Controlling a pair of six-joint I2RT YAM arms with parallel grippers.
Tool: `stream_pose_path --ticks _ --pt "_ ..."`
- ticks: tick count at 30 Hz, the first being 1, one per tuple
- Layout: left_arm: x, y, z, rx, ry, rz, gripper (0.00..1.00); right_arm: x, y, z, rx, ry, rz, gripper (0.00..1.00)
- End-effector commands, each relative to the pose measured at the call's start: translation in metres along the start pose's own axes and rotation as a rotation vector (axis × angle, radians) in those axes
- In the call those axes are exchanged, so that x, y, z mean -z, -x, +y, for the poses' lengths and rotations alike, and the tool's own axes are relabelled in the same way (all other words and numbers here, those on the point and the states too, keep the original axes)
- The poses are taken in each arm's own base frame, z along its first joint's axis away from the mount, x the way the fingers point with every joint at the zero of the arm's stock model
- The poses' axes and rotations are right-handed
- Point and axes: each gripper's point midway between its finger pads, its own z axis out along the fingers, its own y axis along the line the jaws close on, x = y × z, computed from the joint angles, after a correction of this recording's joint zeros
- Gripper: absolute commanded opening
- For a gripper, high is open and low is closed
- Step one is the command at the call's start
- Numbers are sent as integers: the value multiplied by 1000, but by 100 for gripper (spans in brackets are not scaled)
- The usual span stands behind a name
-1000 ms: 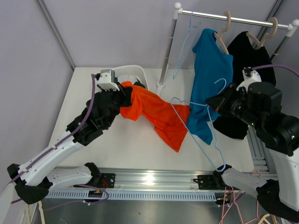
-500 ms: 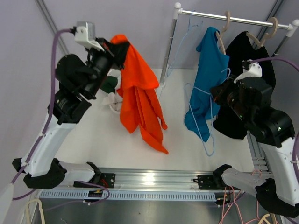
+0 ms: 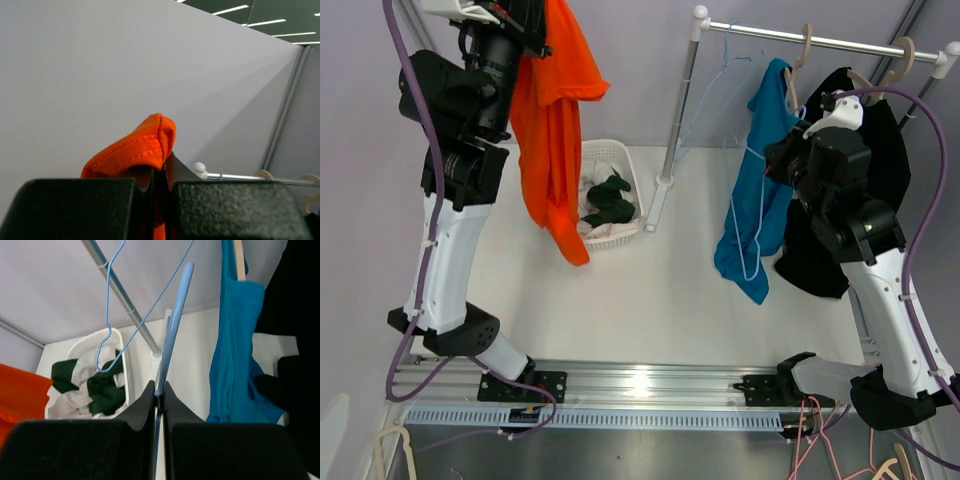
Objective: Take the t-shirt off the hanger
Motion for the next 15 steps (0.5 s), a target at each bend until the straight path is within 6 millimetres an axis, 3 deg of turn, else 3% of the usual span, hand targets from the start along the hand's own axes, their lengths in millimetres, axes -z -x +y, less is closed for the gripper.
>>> stream_pose_path --ticks 1,3,4,5,6,7,8,9,10,11,13,14,15 --pt "-10 26 9 -5 -26 -98 1 -9 38 9 13 21 -124 0" --pt "-17 9 25 -19 2 -65 1 -10 44 10 23 21 -132 0" --pt "-20 -10 34 -14 18 -26 1 -11 44 10 30 21 -133 0" --pt "-17 -11 43 12 31 -16 0 -13 45 9 32 13 -136 0" --pt "-17 -69 59 21 58 92 1 -15 45 8 37 8 -135 0" --pt "-7 -92 73 48 100 116 1 -18 47 6 44 3 -141 0" --pt "-7 -92 73 67 103 115 1 -21 46 6 54 1 -142 0" --pt "12 -147 92 79 167 196 1 -22 51 6 61 -3 -155 0" --pt "20 -164 96 151 201 222 1 -25 54 5 73 -8 -158 0" --pt "52 -231 116 179 296 359 1 -37 50 3 88 -24 -138 0" --pt "78 -283 120 267 363 467 1 -41 60 3 112 -46 -145 0" --pt "105 -331 135 253 461 564 1 -54 55 2 127 -65 -121 0" --pt "130 -367 137 252 513 668 1 -58 56 2 135 -73 -117 0"
